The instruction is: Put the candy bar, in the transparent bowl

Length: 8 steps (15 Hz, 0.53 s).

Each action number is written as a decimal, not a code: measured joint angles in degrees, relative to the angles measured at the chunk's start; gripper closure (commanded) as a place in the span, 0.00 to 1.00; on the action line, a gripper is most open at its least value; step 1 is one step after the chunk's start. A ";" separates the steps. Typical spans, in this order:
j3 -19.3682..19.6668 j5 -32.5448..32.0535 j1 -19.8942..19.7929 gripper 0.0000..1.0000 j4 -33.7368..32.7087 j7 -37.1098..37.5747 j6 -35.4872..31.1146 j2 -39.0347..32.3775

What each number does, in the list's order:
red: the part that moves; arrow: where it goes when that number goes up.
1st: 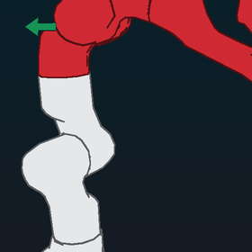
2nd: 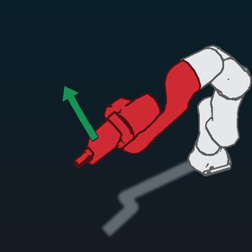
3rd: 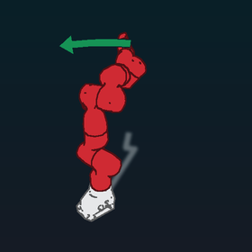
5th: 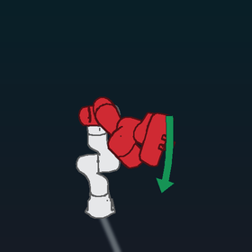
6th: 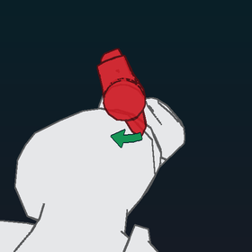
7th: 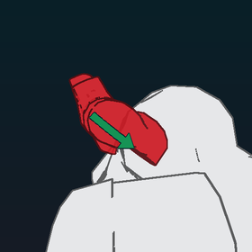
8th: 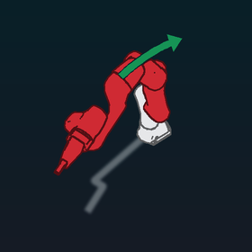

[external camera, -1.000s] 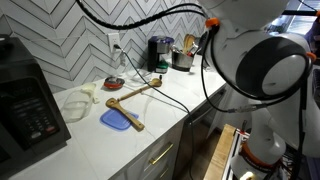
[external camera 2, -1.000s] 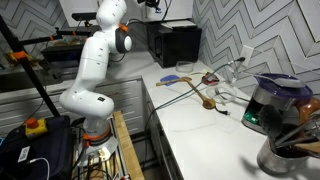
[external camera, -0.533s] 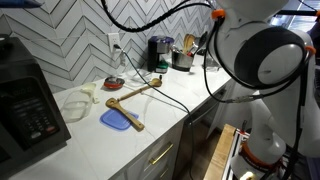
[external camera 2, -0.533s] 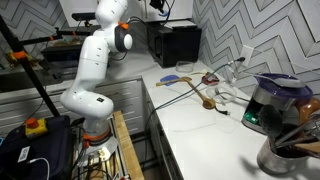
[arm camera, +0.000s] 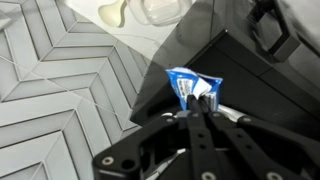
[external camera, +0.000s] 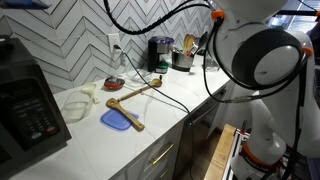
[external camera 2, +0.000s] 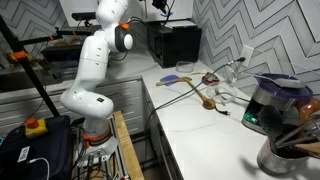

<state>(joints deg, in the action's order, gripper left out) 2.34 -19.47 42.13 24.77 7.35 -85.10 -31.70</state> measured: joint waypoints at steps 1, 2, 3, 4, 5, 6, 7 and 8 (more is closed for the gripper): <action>0.93 -0.61 -0.34 1.00 0.00 1.92 0.05 -0.03; 1.77 -1.02 -1.00 1.00 -0.03 3.59 0.21 0.03; 2.56 -1.24 -1.94 1.00 -0.07 5.00 0.77 0.17; 3.25 -1.38 -3.16 1.00 -0.08 6.19 1.90 0.43; 3.84 -1.48 -4.37 1.00 -0.08 7.22 3.31 0.63; 4.33 -1.66 -5.51 1.00 -0.08 8.21 4.95 0.70; 4.72 -1.89 -6.43 1.00 -0.05 9.40 6.69 0.67; 5.04 -2.11 -7.15 1.00 0.05 10.75 8.56 0.53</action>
<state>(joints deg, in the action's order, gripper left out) 7.38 -21.58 34.97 24.82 18.10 -76.54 -31.17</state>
